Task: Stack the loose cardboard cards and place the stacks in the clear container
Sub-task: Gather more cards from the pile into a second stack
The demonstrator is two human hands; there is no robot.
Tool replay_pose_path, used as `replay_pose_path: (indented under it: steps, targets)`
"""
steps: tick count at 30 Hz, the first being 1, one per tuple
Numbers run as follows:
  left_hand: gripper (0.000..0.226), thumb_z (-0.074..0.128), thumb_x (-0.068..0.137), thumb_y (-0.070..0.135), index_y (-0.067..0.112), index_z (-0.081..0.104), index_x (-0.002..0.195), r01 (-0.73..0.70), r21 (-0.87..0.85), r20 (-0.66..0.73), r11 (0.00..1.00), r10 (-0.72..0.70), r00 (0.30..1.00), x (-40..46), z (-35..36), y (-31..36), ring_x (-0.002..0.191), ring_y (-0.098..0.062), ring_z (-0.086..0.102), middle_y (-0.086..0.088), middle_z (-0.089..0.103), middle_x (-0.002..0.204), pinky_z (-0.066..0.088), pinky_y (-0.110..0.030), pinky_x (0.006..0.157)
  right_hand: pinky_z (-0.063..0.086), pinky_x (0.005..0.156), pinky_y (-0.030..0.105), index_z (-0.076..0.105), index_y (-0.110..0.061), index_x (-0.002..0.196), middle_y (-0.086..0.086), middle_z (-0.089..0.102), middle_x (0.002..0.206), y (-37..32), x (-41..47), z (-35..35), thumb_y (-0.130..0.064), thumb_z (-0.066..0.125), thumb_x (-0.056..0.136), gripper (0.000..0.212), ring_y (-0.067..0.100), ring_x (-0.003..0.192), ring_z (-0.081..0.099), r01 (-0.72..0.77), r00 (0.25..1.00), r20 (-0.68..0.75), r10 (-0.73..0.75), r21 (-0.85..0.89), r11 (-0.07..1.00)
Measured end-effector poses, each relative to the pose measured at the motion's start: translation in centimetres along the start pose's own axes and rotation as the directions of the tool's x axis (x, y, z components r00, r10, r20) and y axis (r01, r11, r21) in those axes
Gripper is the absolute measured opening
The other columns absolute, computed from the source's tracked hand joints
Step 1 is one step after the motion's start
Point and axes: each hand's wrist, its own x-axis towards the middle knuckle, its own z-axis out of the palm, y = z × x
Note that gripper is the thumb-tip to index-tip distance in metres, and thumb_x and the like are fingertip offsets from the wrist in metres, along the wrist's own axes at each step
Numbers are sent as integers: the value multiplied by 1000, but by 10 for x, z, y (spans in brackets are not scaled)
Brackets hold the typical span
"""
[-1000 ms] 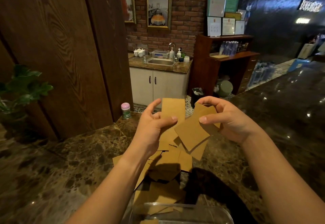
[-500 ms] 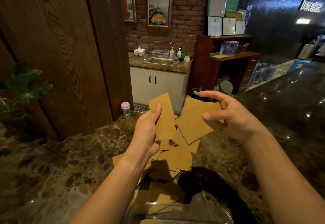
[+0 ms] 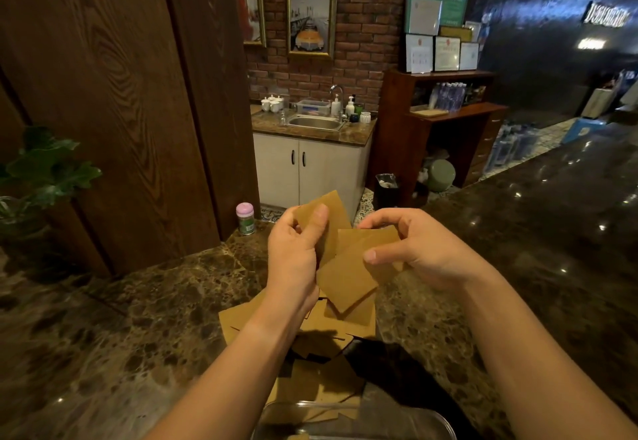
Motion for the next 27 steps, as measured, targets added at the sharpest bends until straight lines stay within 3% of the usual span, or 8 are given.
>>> replay_pose_path:
  steps: [3,5,8,10,12,18,22,27]
  targets:
    - [76,40,82,77,7,64,100,266,-250,43,931,-264,963,10,-9,5,100,-33,68,-16,74,102,48,-55,97,58,80,33,71,-28,97,-1,71,95,-3,-3,1,-3,75,83,29,12,88,68,241,952,-79,-295,-403,883]
    - [84,41,80,80,7,68,113,463,-176,215,869,-425,879,21,-19,13,111,-35,64,-19,69,119,38,-59,106,57,80,31,72,-26,104,-3,67,101,-6,-4,-2,0,71,86,32,10,92,66,410,843,49,-536,-703,581]
    - [65,59,83,51,6,62,130,599,119,406,792,-590,698,19,-29,17,118,-36,60,-20,65,123,31,-62,109,59,69,35,75,-16,105,3,69,99,-6,-6,1,7,72,80,35,20,93,65,517,727,254,-638,-814,265]
    - [45,60,85,19,8,63,129,532,140,413,835,-538,735,17,-29,16,125,-40,55,-22,64,125,32,-63,110,58,68,36,75,-14,102,2,73,100,-5,-7,4,9,74,77,34,22,95,64,548,695,298,-655,-809,213]
    - [50,59,84,1,14,59,132,464,61,345,884,-455,821,19,-30,16,121,-43,57,-21,66,122,38,-65,105,57,76,35,74,-16,100,-2,72,108,-1,-5,2,9,74,78,33,20,100,61,544,708,262,-656,-794,270]
    - [45,41,102,5,36,46,134,283,-29,296,959,-262,918,13,-31,20,101,-44,68,-25,69,114,57,-58,81,54,72,25,71,-34,91,-7,65,98,-4,-9,-12,0,76,81,36,12,91,63,217,893,-333,-303,-273,937]
    - [42,40,103,12,40,47,134,224,-68,300,972,-194,934,13,-31,18,81,-31,70,-15,75,102,58,-46,68,57,73,38,70,-24,106,10,67,110,-11,-9,-19,-4,74,80,33,28,95,68,45,936,-350,44,241,970]
    - [35,48,98,38,34,59,131,341,-49,376,939,-299,877,12,-21,8,89,-22,71,-4,73,106,57,-41,75,57,61,25,64,-15,107,10,68,100,-13,-6,-4,2,68,84,29,18,78,70,-51,941,-294,165,360,932]
